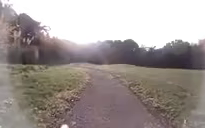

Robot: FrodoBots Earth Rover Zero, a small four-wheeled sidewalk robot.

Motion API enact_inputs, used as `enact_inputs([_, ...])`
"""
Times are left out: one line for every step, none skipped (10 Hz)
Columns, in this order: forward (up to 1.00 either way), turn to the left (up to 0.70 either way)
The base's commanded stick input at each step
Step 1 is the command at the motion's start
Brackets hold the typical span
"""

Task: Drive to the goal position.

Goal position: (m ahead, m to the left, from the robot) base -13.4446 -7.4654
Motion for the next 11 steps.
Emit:
enact_inputs([0.85,0.0])
enact_inputs([0.85,-0.04])
enact_inputs([0.85,-0.07])
enact_inputs([0.85,-0.11])
enact_inputs([0.85,-0.14])
enact_inputs([0.85,-0.1])
enact_inputs([0.85,0.0])
enact_inputs([0.85,0.0])
enact_inputs([0.85,0.0])
enact_inputs([0.85,0.0])
enact_inputs([0.85,0.0])
